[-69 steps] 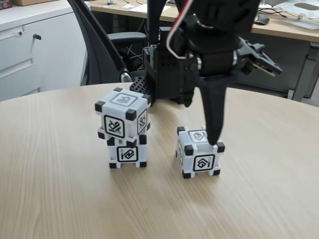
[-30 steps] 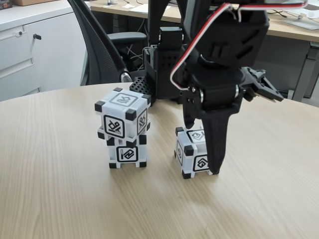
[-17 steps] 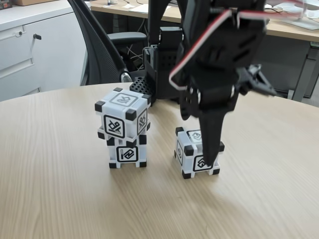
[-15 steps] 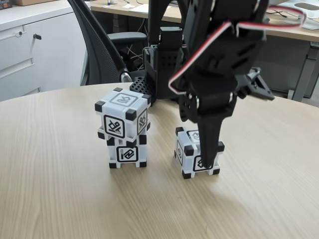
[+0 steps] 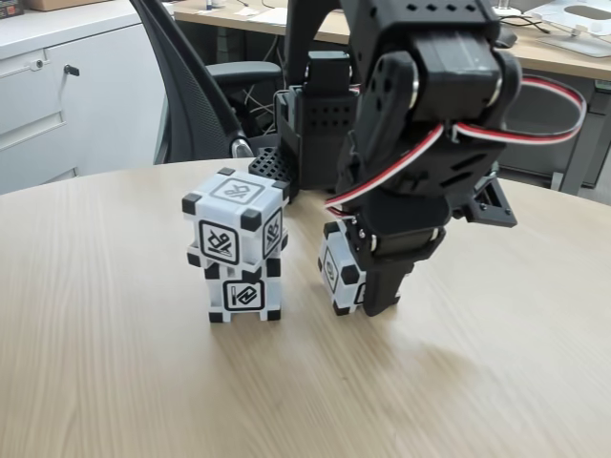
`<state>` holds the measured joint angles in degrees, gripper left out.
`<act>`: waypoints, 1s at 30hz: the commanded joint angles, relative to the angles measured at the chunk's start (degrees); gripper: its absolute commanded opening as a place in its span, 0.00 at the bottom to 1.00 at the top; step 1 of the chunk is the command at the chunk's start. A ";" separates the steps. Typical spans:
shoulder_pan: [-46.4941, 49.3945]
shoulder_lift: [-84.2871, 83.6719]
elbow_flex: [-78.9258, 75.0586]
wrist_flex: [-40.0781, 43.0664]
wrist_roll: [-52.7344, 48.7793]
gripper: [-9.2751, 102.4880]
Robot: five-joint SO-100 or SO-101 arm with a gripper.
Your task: Stack cubes from left to right.
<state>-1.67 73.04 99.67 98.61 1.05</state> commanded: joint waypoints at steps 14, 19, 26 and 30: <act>0.88 23.64 -0.18 0.62 0.35 0.08; 0.88 27.95 -0.18 0.79 -0.35 0.08; 0.88 37.09 -0.18 0.79 -0.97 0.08; 0.79 41.84 -0.18 0.70 -1.76 0.08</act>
<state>-1.23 110.74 100.81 99.05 -0.09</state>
